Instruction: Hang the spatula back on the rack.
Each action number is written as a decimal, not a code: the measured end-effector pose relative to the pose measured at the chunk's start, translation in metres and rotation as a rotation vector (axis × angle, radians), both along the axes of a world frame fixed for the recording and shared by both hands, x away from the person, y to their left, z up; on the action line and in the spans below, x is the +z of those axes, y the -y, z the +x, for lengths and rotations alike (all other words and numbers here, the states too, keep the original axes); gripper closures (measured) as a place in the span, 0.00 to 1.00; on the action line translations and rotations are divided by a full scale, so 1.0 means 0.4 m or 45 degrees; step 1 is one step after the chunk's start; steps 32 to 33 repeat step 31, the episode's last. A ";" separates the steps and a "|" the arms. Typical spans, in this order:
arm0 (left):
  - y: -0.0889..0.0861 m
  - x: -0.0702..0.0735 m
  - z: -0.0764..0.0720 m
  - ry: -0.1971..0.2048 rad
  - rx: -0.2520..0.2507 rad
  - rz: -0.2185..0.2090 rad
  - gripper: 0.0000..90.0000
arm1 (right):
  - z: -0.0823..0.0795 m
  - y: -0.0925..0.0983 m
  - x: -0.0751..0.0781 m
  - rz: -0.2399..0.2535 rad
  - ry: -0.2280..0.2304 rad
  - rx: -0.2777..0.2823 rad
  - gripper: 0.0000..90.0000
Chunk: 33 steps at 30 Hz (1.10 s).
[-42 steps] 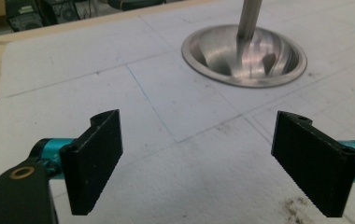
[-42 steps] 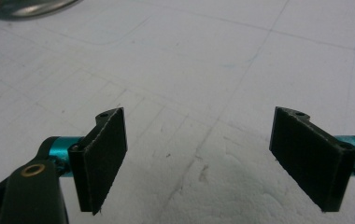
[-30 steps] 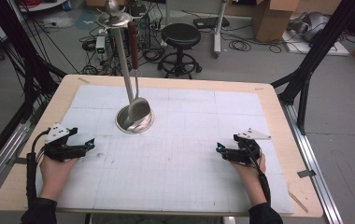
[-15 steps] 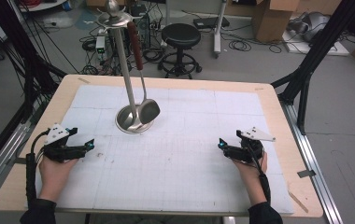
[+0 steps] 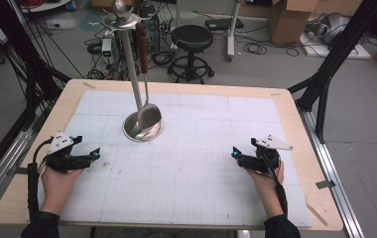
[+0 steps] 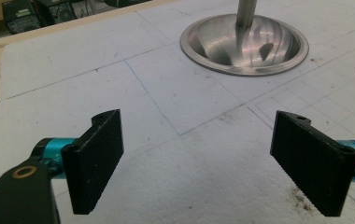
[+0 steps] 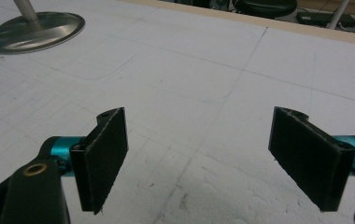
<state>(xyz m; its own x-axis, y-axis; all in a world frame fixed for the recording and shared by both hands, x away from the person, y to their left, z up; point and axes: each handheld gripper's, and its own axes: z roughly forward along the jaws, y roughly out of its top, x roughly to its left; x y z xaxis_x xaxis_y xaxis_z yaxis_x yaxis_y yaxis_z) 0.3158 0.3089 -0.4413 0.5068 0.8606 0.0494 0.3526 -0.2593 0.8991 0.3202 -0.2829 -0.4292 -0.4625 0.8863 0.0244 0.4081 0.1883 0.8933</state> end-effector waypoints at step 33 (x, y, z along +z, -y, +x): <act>-0.003 -0.001 0.002 0.000 0.002 -0.003 0.20 | 0.002 0.001 -0.003 0.000 -0.022 0.005 0.21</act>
